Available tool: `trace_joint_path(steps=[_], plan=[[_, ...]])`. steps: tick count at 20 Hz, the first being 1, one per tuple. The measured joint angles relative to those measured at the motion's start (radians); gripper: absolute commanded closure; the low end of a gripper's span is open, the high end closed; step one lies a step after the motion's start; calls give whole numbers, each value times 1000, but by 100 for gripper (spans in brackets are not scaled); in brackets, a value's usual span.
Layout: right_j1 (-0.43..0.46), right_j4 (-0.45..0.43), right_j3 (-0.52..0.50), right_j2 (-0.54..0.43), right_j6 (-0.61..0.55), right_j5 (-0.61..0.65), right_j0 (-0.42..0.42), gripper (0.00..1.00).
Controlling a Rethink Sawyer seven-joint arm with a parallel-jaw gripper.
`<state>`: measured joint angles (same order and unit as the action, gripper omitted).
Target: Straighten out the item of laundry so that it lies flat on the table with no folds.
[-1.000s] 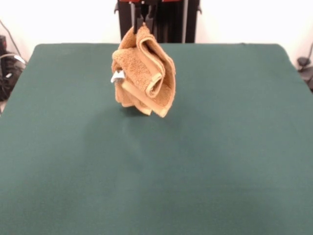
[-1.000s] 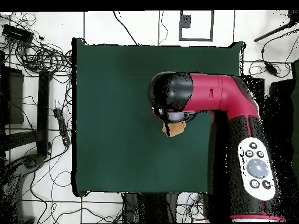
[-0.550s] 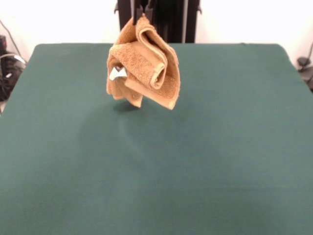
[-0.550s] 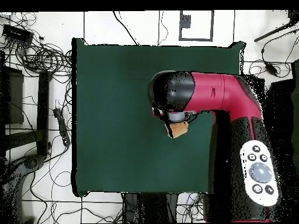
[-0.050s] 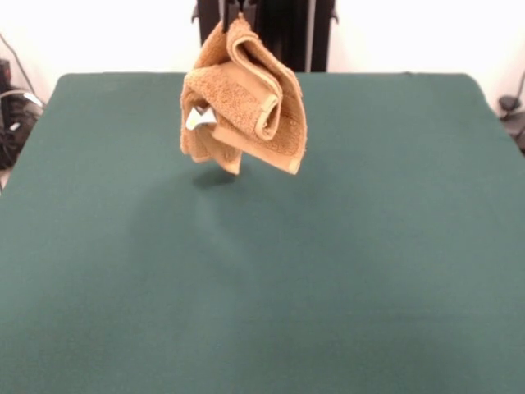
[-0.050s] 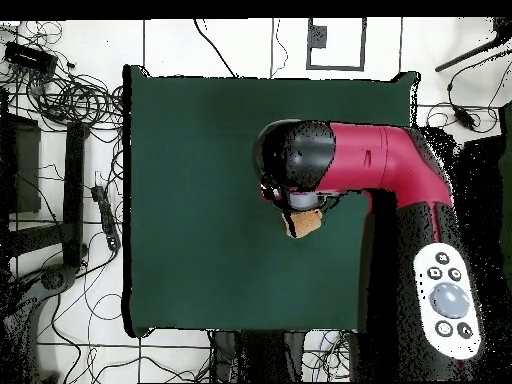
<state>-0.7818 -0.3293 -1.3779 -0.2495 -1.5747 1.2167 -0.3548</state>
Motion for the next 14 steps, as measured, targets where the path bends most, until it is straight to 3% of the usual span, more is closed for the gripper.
trace_joint_path(steps=[14], plan=[[5, -1, 47, -1, 0, 25, 0, 100]])
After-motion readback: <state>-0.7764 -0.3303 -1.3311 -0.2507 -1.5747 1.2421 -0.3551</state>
